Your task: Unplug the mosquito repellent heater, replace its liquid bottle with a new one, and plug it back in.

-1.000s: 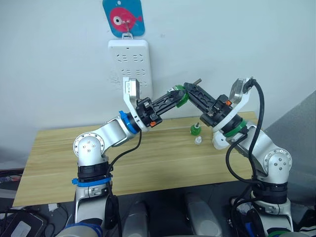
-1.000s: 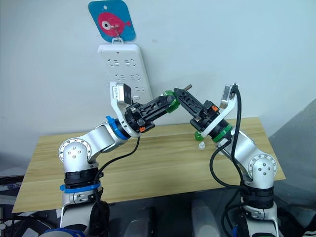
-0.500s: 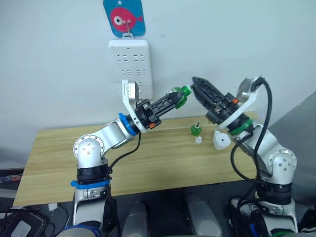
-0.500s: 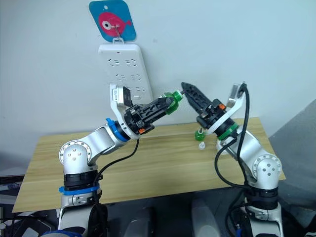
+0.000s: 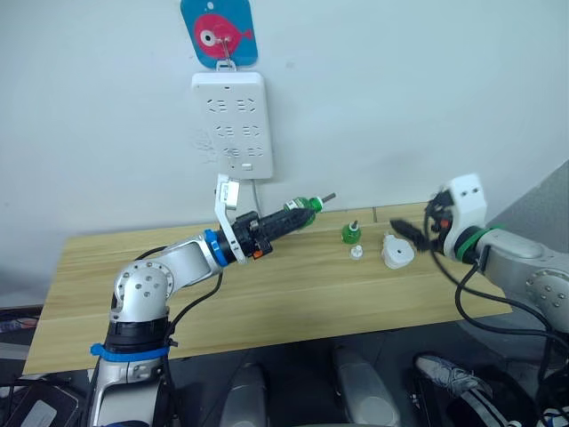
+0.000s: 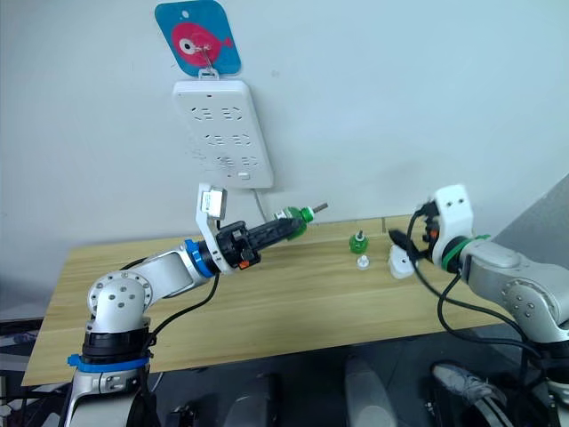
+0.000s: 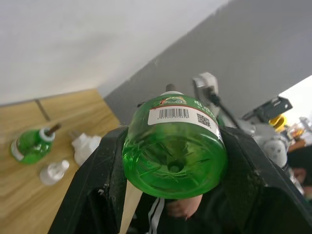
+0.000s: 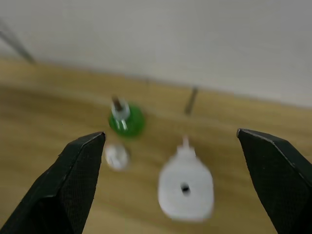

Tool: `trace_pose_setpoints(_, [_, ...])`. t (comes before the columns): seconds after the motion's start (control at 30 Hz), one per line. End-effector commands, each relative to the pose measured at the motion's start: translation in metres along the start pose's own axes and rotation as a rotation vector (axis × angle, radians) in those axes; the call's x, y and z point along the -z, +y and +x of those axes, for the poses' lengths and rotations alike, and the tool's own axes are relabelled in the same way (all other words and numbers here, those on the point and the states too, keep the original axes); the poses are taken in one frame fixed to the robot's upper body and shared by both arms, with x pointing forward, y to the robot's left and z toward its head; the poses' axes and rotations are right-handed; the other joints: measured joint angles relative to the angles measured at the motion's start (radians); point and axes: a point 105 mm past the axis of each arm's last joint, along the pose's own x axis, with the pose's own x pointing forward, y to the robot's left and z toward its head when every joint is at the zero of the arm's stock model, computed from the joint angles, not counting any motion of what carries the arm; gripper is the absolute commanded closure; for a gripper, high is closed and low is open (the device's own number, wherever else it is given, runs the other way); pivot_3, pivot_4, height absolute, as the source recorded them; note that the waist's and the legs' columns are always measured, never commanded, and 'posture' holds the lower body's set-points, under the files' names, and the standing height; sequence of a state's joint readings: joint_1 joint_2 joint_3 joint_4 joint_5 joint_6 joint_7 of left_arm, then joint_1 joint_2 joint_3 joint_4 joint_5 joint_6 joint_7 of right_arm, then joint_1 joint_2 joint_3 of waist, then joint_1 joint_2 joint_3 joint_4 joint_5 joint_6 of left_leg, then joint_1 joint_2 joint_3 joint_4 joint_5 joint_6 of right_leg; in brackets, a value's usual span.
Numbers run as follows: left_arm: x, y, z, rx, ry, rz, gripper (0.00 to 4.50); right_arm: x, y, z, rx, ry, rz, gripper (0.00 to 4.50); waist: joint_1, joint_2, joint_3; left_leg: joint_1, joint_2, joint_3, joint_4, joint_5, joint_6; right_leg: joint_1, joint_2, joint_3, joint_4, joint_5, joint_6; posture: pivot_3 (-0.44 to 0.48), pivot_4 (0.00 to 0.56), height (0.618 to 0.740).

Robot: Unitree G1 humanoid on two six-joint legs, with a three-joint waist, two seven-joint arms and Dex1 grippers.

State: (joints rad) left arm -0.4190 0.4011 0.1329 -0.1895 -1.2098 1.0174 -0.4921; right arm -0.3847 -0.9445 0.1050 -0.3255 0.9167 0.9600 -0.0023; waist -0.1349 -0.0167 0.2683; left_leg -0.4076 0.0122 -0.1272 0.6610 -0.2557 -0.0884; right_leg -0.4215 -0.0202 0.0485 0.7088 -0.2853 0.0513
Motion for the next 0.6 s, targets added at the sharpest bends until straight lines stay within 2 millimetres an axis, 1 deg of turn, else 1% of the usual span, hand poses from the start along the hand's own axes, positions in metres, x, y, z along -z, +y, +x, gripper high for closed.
trace_pose_setpoints(0.03, [0.005, -0.009, 0.001, 0.036, 0.032, 0.098, 2.18, 0.006, -0.014, 0.007, 0.049, 0.134, -0.123, 0.00, 0.000, 0.000, 0.000, 0.000, 0.000, 0.000, 0.000, 0.000, 0.000, 0.000, 0.000, 0.000, 0.000, 0.000, 0.000, -0.209, 0.268, 0.725])
trace_pose_setpoints(0.17, [0.016, -0.008, 0.002, 0.043, 0.060, 0.119, 2.18, 0.019, -0.022, 0.022, 0.039, 0.276, -0.095, 0.00, 0.000, 0.000, 0.001, 0.000, 0.001, 0.000, -0.001, 0.000, 0.001, 0.000, 0.000, 0.000, -0.001, 0.000, 0.000, -0.206, 0.283, 0.725])
trace_pose_setpoints(0.27, [0.023, -0.009, 0.002, 0.051, 0.075, 0.128, 2.18, 0.023, -0.023, 0.035, 0.018, 0.359, -0.074, 0.00, 0.001, 0.000, 0.003, -0.001, 0.001, 0.001, -0.001, -0.002, 0.003, 0.000, 0.000, 0.000, -0.003, 0.000, 0.000, -0.195, 0.289, 0.725])
trace_pose_setpoints(0.43, [0.029, -0.011, 0.003, 0.054, 0.073, 0.136, 2.18, 0.016, -0.026, 0.054, 0.008, 0.410, -0.038, 0.00, 0.001, 0.001, 0.005, -0.002, 0.001, 0.001, -0.001, -0.002, 0.004, 0.001, -0.001, 0.000, -0.006, 0.000, 0.000, -0.166, 0.287, 0.725])
trace_pose_setpoints(0.6, [0.030, -0.013, 0.001, 0.049, 0.069, 0.140, 2.18, 0.025, -0.026, 0.062, -0.005, 0.469, -0.025, 0.00, 0.012, 0.002, 0.005, -0.002, 0.001, 0.000, -0.001, -0.003, 0.005, 0.001, -0.001, -0.002, -0.007, 0.000, 0.000, -0.143, 0.282, 0.725])
